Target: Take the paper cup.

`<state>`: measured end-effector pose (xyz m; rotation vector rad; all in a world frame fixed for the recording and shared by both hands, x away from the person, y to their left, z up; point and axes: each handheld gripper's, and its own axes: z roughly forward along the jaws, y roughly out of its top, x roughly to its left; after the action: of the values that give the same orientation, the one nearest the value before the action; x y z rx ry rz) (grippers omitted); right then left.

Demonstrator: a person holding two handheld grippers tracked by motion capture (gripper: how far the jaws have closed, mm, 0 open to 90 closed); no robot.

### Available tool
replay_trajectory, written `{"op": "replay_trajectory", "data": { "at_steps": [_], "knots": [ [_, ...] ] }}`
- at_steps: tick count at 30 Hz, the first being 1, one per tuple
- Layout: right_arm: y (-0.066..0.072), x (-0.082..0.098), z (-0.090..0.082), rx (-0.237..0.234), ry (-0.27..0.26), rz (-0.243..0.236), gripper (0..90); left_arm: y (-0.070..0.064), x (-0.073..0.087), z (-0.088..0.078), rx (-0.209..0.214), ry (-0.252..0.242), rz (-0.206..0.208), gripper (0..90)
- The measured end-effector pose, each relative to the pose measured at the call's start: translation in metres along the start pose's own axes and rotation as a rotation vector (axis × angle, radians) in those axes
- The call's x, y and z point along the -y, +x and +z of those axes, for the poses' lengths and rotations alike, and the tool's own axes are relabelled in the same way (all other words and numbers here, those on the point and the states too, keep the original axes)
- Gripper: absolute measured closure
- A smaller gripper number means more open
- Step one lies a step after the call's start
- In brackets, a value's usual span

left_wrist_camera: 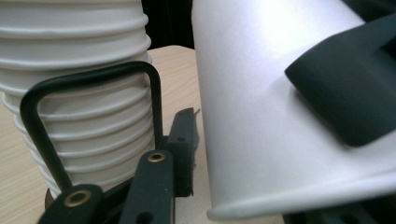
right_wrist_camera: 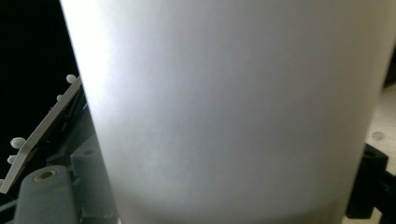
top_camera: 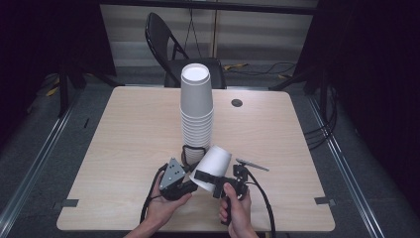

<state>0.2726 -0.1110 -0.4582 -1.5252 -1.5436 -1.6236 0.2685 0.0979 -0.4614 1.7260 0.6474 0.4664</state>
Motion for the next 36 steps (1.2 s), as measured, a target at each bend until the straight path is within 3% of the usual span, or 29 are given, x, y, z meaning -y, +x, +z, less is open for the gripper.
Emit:
{"op": "replay_trajectory", "data": {
  "at_steps": [4,8,11,14,18,22,30,34,36],
  "knots": [
    [-0.002,0.000,0.003,-0.013,0.021,0.010,12.7,-0.001,-0.001,-0.001,-0.005,0.003,-0.024,75.2],
    [-0.001,0.000,0.004,-0.022,0.032,-0.025,10.0,-0.001,-0.002,-0.004,-0.008,0.006,-0.016,78.6],
    [0.001,-0.001,0.004,-0.004,0.022,-0.055,9.4,0.000,-0.002,-0.005,-0.005,0.008,-0.037,81.2],
    [-0.001,-0.004,0.002,-0.004,0.023,-0.051,8.9,0.000,-0.001,-0.005,0.004,0.017,-0.041,82.5],
    [-0.002,-0.008,-0.003,0.006,0.000,-0.056,9.3,-0.001,-0.001,-0.005,0.025,0.020,-0.047,83.6],
    [-0.003,-0.015,-0.010,0.025,-0.041,-0.109,8.9,-0.001,0.001,-0.009,0.062,0.024,-0.063,85.0],
    [-0.007,-0.019,-0.012,0.003,-0.030,-0.097,8.4,0.001,0.000,-0.014,0.078,0.040,-0.069,86.2],
    [-0.008,-0.027,-0.019,0.047,-0.074,-0.102,11.2,0.002,0.001,-0.017,0.095,0.056,-0.075,86.3],
    [-0.007,-0.030,-0.024,0.056,-0.097,-0.140,12.4,0.004,0.000,-0.019,0.092,0.080,-0.084,86.3]
  ]
}}
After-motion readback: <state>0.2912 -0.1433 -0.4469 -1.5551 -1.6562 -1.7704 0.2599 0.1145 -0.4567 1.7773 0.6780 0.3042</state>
